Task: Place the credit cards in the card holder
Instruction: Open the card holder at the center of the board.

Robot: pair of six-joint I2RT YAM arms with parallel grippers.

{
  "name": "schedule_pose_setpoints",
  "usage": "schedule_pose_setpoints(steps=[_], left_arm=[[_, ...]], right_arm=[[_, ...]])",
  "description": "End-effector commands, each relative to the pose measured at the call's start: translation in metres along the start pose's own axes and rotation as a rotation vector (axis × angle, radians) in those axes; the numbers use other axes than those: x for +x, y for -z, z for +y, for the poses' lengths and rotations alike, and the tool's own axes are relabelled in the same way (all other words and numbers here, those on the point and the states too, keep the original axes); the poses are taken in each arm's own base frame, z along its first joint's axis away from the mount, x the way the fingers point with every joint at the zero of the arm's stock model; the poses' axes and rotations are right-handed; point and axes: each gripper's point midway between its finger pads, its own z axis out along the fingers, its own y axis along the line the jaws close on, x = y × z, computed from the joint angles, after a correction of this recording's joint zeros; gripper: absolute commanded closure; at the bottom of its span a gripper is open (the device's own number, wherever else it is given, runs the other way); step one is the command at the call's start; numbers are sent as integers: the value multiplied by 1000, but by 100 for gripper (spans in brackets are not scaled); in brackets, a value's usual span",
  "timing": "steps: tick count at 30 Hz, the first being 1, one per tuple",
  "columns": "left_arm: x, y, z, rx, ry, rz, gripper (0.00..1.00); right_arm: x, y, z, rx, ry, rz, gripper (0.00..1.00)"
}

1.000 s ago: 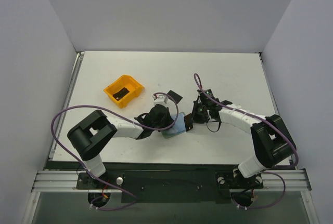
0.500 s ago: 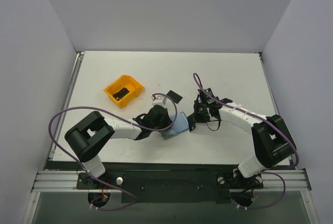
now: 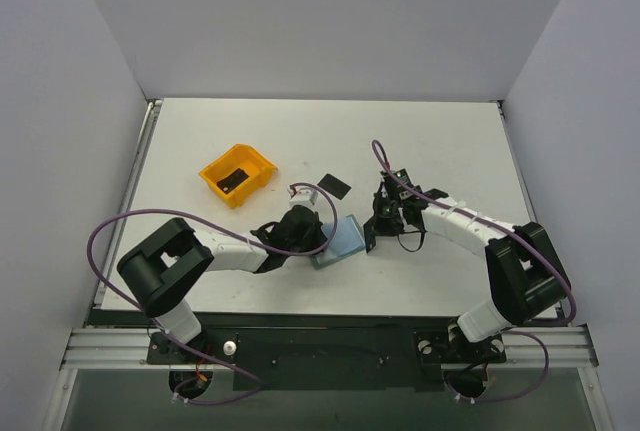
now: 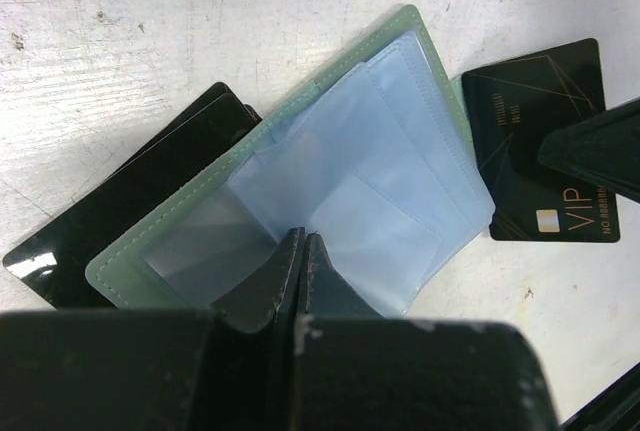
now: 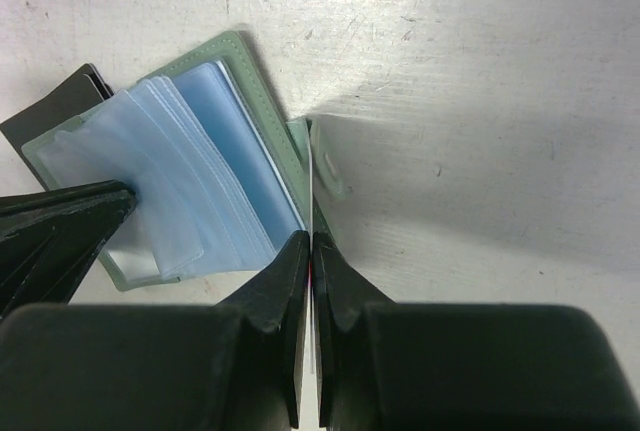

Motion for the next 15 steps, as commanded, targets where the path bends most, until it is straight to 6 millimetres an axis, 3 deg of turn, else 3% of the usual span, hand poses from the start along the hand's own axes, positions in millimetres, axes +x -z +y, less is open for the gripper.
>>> schedule_pose_setpoints(steps=[1, 8, 15], left_arm=[[28, 2, 25, -75, -38, 78, 100], [27, 1, 21, -69, -39, 78, 100], [28, 1, 21, -69, -40, 80, 100]], right_arm=[[0, 16, -10, 34, 10, -16, 100], [-15, 37, 19, -118, 44, -99, 100], [-4, 38, 50, -263, 178, -57, 100]])
